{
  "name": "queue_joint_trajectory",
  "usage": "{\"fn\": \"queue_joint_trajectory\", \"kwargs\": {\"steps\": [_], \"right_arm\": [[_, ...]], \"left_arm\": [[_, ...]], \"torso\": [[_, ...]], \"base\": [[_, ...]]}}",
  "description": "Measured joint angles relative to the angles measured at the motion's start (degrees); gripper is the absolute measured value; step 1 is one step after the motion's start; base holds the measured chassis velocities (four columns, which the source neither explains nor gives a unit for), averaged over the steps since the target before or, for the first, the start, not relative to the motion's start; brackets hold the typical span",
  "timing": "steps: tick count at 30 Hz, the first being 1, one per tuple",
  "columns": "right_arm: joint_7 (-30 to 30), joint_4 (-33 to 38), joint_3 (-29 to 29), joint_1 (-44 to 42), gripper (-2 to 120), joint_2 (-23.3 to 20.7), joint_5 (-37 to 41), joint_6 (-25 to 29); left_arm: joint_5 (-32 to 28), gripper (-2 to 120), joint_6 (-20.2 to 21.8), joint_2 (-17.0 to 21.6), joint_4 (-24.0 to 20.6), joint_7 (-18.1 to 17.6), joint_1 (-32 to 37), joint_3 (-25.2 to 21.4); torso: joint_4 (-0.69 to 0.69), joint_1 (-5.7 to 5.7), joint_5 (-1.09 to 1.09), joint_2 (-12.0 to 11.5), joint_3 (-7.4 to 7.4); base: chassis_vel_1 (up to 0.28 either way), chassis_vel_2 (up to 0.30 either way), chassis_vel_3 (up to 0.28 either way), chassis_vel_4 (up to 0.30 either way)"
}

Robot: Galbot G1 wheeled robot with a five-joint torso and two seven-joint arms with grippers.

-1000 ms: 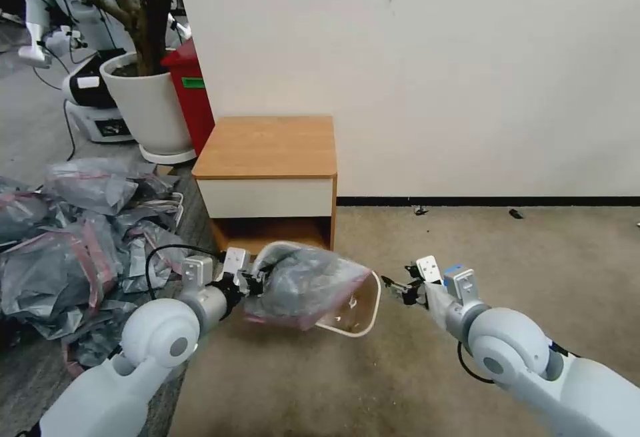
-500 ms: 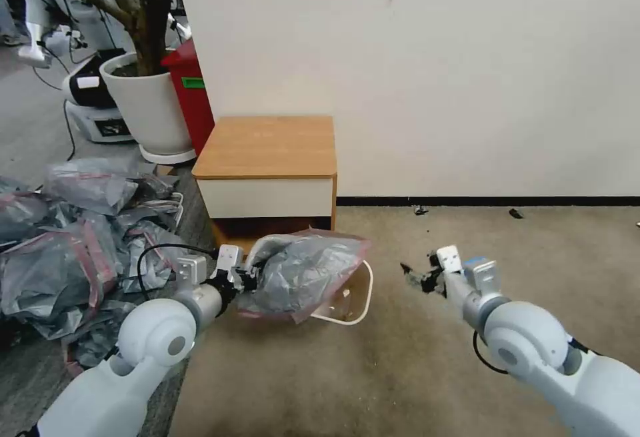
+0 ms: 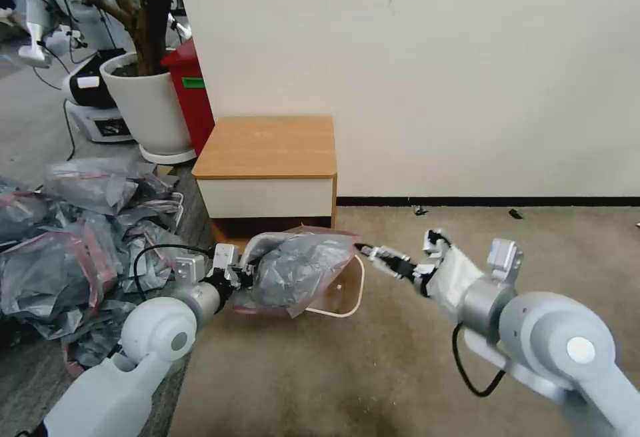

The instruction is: Pick up the garbage bag from the table and place it over the trash can.

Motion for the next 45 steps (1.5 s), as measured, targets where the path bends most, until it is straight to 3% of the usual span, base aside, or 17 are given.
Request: {"fn": "queue_joint_trajectory", "kwargs": {"steps": [7,28,40,45], "right_arm": [[-0.1,-2.2,-3.6,0.3,73,3.1,-3.4,-0.9],[-2.6,-8.1,-5.9,1.4,63,8.8,-8.5,-1.1],[-5.3,-9.5,-5.6,1.9,24,10.0,-8.6,-2.1],[-5.9,-9.7,-5.5,1.8,17,10.1,-8.7,-2.8]], "left_arm": [[0.0,3,0.0,-0.3,0.0,0.0,0.0,0.2],[-0.3,3,0.1,-1.3,-0.8,-0.1,0.0,0.9],[-0.4,3,0.3,-1.1,-0.9,-0.2,0.0,1.0],[-0.4,3,0.3,-1.0,-0.9,-0.2,0.0,1.0]], "torso": [[0.00,0.00,0.01,0.0,0.00],[0.00,0.00,0.01,0.0,0.00],[0.00,0.00,0.01,0.0,0.00],[0.00,0.00,0.01,0.0,0.00]], "base": [[0.000,0.000,0.000,0.000],[0.000,0.000,0.000,0.000],[0.000,0.000,0.000,0.000],[0.000,0.000,0.000,0.000]]}}
